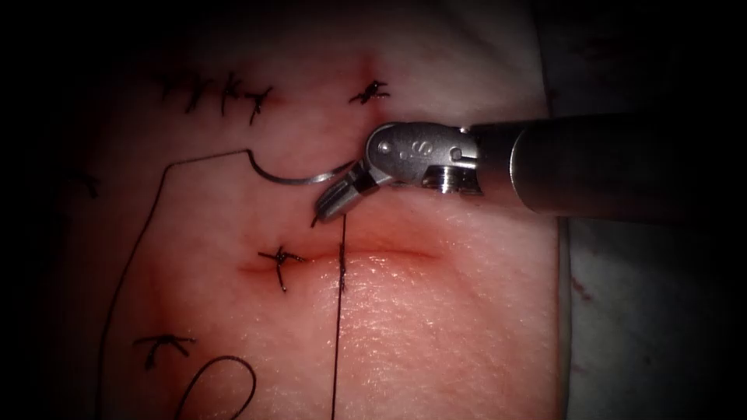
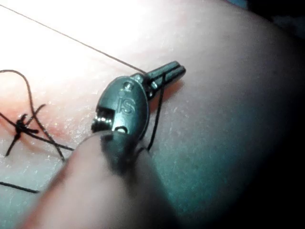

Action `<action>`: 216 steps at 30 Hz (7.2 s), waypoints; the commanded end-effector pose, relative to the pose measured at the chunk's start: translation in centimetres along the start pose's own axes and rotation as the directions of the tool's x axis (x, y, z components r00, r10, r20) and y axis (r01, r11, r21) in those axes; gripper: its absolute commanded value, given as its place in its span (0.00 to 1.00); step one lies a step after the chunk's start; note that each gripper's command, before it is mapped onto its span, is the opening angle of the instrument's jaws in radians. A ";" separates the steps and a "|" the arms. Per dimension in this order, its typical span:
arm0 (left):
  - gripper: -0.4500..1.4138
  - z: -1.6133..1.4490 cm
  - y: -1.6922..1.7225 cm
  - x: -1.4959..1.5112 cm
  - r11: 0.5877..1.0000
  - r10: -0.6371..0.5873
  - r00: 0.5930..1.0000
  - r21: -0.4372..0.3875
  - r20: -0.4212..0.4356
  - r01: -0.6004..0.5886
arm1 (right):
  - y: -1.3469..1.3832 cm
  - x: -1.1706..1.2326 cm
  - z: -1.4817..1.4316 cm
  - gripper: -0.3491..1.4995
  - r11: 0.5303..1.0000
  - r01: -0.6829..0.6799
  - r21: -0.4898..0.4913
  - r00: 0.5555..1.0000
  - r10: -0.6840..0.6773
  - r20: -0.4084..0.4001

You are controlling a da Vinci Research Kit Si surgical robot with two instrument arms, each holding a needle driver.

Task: Wound Closure
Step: Tie the knot by pulling up with the right arm and down with the left, then wrap the suture once around the right arm counter-clockwise, then grab the suture tail with the right gripper, then pull the right arm down and the left arm up to tie.

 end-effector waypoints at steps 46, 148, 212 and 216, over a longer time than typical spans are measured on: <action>0.00 -1.33 -1.57 2.07 0.919 0.321 0.927 0.175 0.195 -0.355 | -0.76 0.87 0.11 0.00 0.899 -0.194 -0.393 0.936 0.049 -0.348; 0.00 -0.61 -2.62 0.10 0.678 0.472 0.728 0.323 0.497 -0.660 | -2.02 -0.34 -0.09 0.45 0.049 -0.972 -0.231 0.236 0.137 -0.962; 0.00 -1.80 -3.87 0.24 0.690 0.342 0.771 0.413 0.538 -0.594 | -2.38 -0.35 0.51 0.00 0.128 -0.887 -0.444 0.461 0.192 -0.866; 0.00 -1.82 -4.01 0.18 0.681 0.341 0.764 0.415 0.548 -0.603 | -2.45 -0.30 0.53 0.00 0.142 -0.878 -0.457 0.477 0.195 -0.857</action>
